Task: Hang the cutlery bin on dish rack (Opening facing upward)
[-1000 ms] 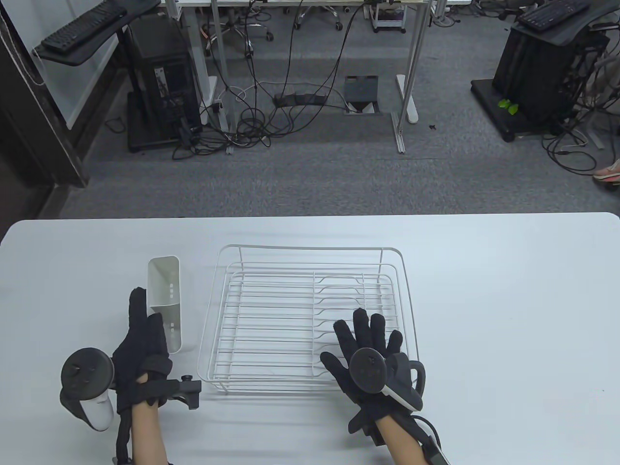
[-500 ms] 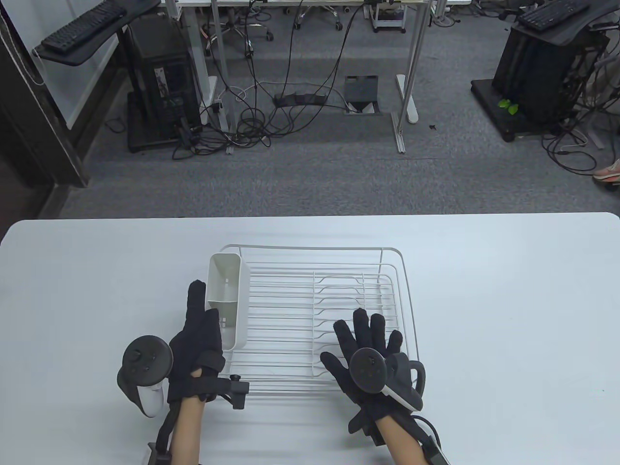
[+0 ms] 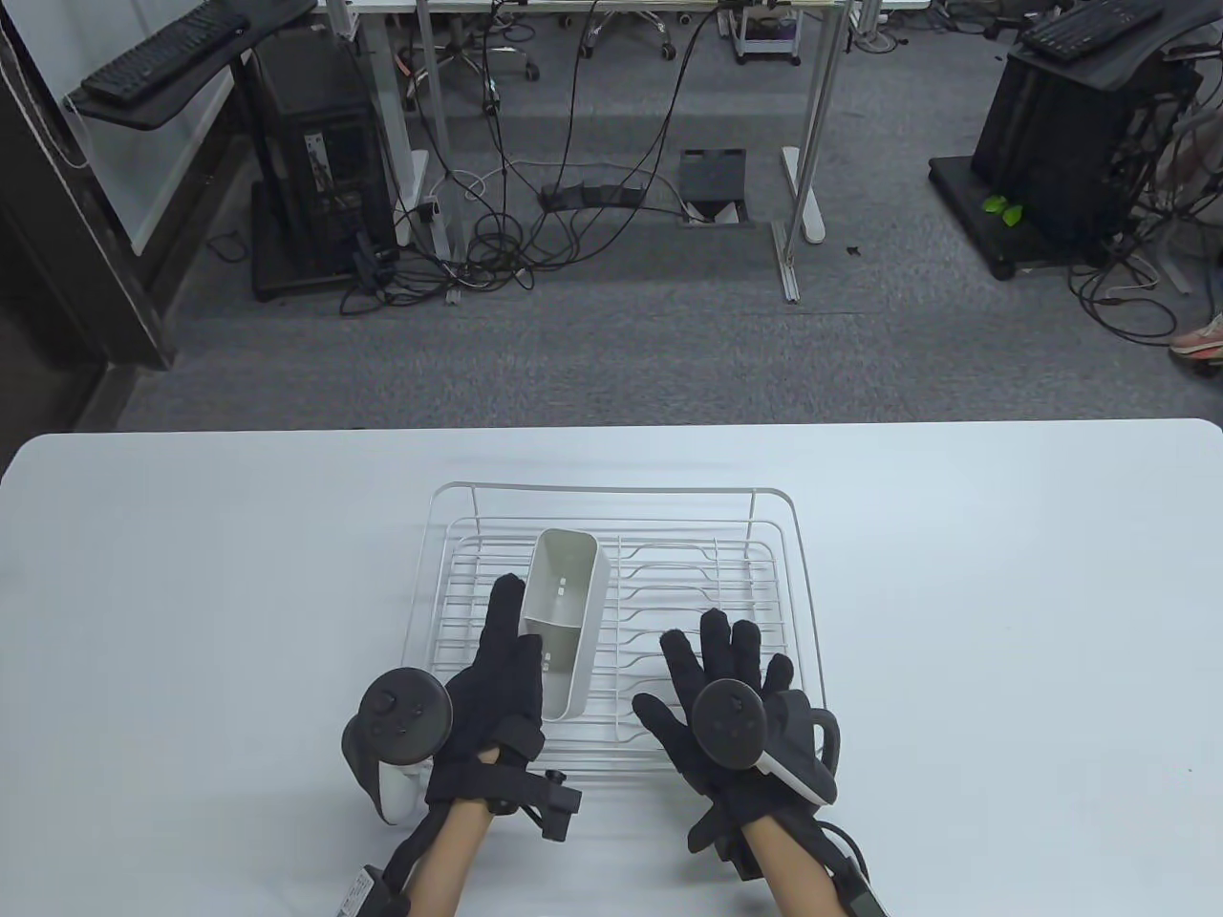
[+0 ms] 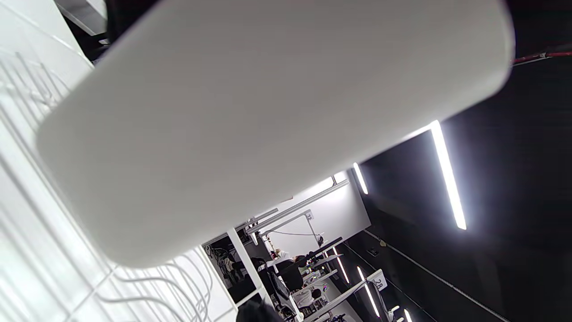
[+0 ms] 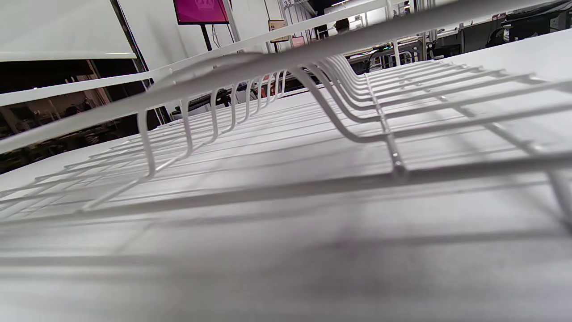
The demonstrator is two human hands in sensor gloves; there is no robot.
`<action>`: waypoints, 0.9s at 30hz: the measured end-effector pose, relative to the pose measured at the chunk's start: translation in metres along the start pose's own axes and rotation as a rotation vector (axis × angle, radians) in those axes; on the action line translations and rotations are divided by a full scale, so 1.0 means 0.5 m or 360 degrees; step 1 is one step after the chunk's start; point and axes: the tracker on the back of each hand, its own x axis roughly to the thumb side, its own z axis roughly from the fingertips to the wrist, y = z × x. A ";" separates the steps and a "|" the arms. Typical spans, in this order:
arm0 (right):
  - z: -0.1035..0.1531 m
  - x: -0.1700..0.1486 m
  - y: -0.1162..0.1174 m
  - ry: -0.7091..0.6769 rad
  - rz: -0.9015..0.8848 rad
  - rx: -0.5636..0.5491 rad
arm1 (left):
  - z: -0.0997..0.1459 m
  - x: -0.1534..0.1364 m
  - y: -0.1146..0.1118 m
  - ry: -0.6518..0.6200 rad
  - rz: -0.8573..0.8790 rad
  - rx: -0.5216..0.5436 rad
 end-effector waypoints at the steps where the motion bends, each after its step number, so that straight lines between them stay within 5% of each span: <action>1: 0.000 -0.001 -0.001 0.0001 -0.0010 -0.0001 | 0.001 0.001 -0.005 -0.0007 -0.0016 -0.0018; 9: 0.005 -0.014 -0.040 0.0006 -0.0377 -0.0091 | 0.006 0.007 -0.017 -0.0037 -0.0031 -0.0038; 13: 0.034 0.004 -0.103 -0.0031 -0.0438 -0.0568 | 0.008 0.011 -0.025 -0.0045 -0.0041 -0.0068; 15: 0.046 0.016 -0.131 -0.0080 -0.0543 -0.0642 | 0.011 0.014 -0.029 -0.0057 -0.0045 -0.0060; 19: 0.061 0.042 -0.158 -0.0195 -0.0701 -0.0661 | 0.015 0.023 -0.035 -0.0083 -0.0068 -0.0078; 27: 0.063 0.096 -0.142 -0.0332 -0.0660 -0.0524 | 0.026 0.050 -0.048 -0.0183 -0.0115 -0.0097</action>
